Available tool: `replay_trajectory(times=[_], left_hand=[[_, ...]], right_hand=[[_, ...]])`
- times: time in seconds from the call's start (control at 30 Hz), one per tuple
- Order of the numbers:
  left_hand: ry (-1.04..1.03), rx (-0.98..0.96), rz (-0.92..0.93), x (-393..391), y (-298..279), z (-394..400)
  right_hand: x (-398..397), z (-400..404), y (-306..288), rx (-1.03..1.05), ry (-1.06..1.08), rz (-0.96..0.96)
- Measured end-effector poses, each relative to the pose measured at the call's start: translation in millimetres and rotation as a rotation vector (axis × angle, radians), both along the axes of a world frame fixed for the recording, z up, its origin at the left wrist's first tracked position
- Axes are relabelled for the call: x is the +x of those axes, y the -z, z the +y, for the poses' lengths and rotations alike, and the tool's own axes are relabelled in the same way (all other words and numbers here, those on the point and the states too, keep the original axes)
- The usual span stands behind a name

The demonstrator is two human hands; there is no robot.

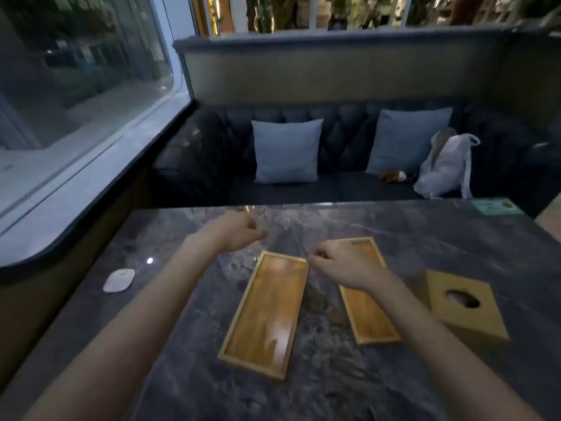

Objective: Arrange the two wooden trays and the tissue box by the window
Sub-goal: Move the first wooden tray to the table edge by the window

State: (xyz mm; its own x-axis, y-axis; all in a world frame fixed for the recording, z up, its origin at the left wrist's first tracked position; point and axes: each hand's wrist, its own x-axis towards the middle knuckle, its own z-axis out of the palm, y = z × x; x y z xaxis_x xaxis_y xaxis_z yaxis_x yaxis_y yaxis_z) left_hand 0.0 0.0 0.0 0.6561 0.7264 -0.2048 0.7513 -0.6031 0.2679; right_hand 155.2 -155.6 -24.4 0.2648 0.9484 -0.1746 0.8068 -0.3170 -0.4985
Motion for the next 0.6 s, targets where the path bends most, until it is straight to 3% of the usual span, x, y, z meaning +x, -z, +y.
replay_trajectory(times=[0.2,0.37,0.6], left_hand=[[-0.111,-0.04,-0.005,-25.1,84.1,-23.4],[-0.224,-0.02,-0.058,-46.1,145.0,-41.1],[-0.012,0.207,-0.061,-81.4,196.2,-60.0]], right_hand=[[-34.0,-18.1,84.8,-0.079,0.065,0.056],[-68.9,-31.8,140.5,-0.006,0.241,0.035],[-96.0,-28.7,183.1,-0.038,0.436,0.119]])
